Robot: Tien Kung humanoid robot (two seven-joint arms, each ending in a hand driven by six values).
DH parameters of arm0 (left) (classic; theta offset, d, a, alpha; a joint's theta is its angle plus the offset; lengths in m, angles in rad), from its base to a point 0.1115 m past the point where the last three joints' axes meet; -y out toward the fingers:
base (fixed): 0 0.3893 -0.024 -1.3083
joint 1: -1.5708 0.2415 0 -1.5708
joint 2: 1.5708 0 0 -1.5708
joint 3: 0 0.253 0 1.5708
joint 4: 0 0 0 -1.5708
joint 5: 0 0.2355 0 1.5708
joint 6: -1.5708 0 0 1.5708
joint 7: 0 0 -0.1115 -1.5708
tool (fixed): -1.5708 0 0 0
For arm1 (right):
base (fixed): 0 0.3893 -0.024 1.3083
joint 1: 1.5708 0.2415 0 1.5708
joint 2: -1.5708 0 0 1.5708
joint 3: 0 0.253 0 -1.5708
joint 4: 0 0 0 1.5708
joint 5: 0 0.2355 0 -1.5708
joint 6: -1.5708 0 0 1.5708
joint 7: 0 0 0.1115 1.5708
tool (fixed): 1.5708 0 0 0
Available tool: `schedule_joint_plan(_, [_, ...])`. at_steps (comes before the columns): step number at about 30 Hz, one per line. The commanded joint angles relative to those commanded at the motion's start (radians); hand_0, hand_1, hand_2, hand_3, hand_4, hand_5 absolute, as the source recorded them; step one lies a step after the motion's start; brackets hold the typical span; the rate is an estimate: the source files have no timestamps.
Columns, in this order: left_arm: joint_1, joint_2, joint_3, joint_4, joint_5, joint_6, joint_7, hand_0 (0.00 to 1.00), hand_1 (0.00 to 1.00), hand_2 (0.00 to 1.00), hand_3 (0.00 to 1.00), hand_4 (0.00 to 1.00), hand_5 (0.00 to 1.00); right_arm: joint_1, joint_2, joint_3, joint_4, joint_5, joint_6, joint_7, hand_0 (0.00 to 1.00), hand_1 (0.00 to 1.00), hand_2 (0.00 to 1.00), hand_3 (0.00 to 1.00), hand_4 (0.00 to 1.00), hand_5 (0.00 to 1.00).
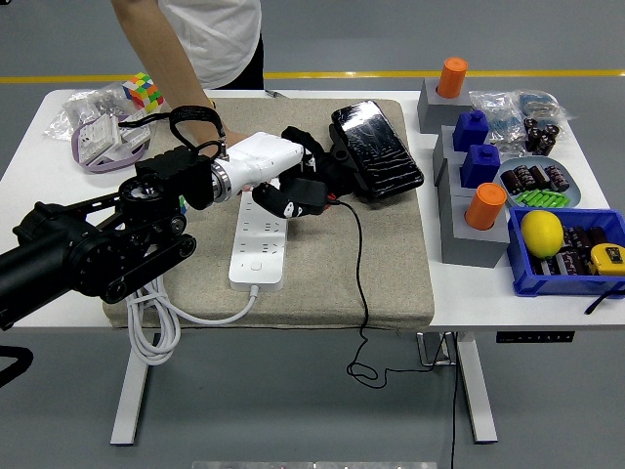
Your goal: Pull the plug out and thorw away
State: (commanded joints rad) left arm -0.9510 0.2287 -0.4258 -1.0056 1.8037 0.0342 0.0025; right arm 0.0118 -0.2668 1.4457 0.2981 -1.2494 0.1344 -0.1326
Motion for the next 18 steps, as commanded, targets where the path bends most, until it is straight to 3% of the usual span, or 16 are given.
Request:
schedule_joint_plan(3, [0.019,-0.007,0.025,-0.046,-0.03,0.006,-0.018,0.293,0.422,0.452,0.548,0.667,0.002,0.002,0.0,-0.003,0.002,0.004,-0.001,0.001,0.629,0.666,0.689,0.636,0.992,0.559])
schedule_joint_plan(6, [0.033,-0.028,0.061,-0.056,-0.053,0.024,-0.028,0.293,0.422,0.452,0.548,0.667,0.002,0.004,-0.001,-0.007,0.002,0.004,-0.001,0.001,0.629,0.666,0.689,0.636,0.992,0.559])
schedule_joint_plan(14, [0.054,-0.105,0.133,0.063,-0.108,0.117,-0.058,0.308,0.428,0.461,0.559,0.68,0.002,0.007,-0.002,-0.022,0.002,0.007,-0.001,0.001,0.629,0.667,0.688,0.636,0.992,0.559])
schedule_joint_plan(18, [0.051,-0.122,0.148,0.108,-0.124,0.145,-0.068,0.308,0.428,0.461,0.559,0.68,0.002,0.005,-0.004,-0.023,0.0,0.006,0.0,0.0,0.629,0.667,0.688,0.636,0.992,0.559])
